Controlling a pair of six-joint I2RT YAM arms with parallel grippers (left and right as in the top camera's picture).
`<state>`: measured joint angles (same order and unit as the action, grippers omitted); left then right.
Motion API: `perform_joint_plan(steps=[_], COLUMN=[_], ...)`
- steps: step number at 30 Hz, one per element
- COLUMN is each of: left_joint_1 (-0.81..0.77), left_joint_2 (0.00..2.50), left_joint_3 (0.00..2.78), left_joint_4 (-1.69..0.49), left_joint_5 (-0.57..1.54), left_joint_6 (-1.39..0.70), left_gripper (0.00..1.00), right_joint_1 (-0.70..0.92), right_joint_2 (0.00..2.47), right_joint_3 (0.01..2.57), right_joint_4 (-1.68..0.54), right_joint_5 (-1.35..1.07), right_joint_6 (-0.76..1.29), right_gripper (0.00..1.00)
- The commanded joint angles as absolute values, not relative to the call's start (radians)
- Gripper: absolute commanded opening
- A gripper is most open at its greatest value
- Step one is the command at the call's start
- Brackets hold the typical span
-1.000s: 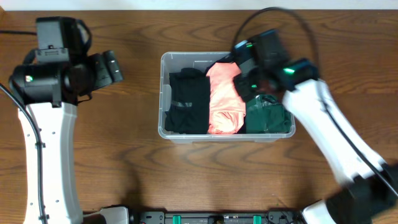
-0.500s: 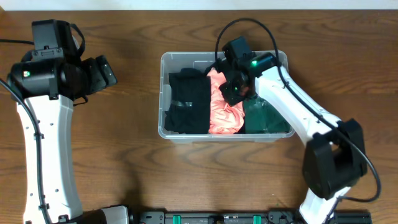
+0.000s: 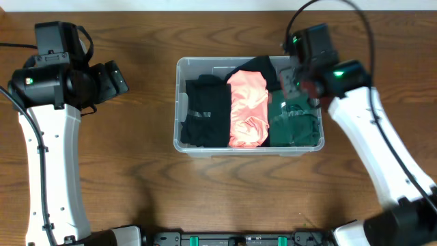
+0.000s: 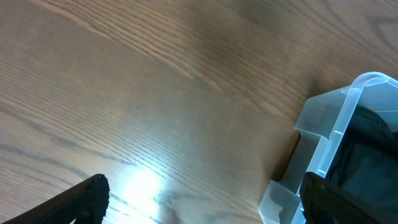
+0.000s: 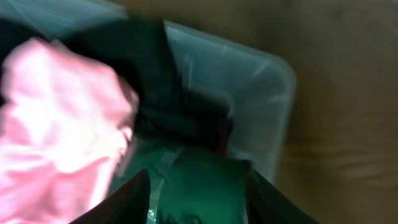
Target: Pack container
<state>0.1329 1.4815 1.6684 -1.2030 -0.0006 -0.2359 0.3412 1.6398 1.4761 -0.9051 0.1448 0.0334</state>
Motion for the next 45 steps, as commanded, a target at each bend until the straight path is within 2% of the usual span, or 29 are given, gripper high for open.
perform_joint_plan(steps=[1,6,13,15,18,21,26,33,38,40,42,45], left_joint_1=[0.134,0.134,0.134,0.134,0.134,0.134,0.134,0.134,0.134,0.134,0.134,0.134], left_joint_2=[1.483,1.483,1.483,1.483,1.483,1.485,1.506,1.411,1.153,1.011,0.85,0.67], left_joint_3=[1.67,1.67,1.67,1.67,1.67,1.67,1.657,1.509,1.252,1.14,1.027,0.928], left_joint_4=[-1.204,-1.204,-1.203,-1.203,-1.208,-1.197,-1.156,-1.113,-1.001,-0.957,-0.914,-0.897], left_joint_5=[-0.009,-0.009,-0.01,-0.023,-0.03,-0.012,0.122,0.128,0.13,0.146,0.146,0.146], left_joint_6=[-0.242,-0.242,-0.242,-0.241,-0.243,-0.229,-0.034,-0.027,-0.046,-0.052,-0.097,-0.099], left_gripper=[0.98,0.98,0.98,0.98,0.98,0.98,0.98,0.98,0.98,0.98,0.98,0.98], right_joint_1=[0.334,0.332,0.326,0.321,0.289,0.238,0.124,0.067,0.078,0.102,0.132,0.144], right_joint_2=[1.74,1.884,1.83,1.769,1.667,1.597,1.548,1.413,1.188,1.045,0.89,0.697], right_joint_3=[1.341,1.222,1.351,1.415,1.485,1.497,1.497,1.436,1.233,1.101,0.968,0.831], right_joint_4=[-0.857,-0.762,-0.86,-0.88,-0.857,-0.815,-0.842,-0.931,-0.895,-0.856,-0.812,-0.778], right_joint_5=[0.101,0.078,0.156,0.202,0.202,0.178,0.122,0.094,0.093,0.108,0.149,0.184], right_joint_6=[0.067,0.067,0.066,0.067,0.067,0.066,0.136,0.179,0.187,0.186,0.186,0.186], right_gripper=[0.47,0.49,0.59,0.67,0.99,0.99,0.99,0.99,0.99,0.96,0.99,0.99])
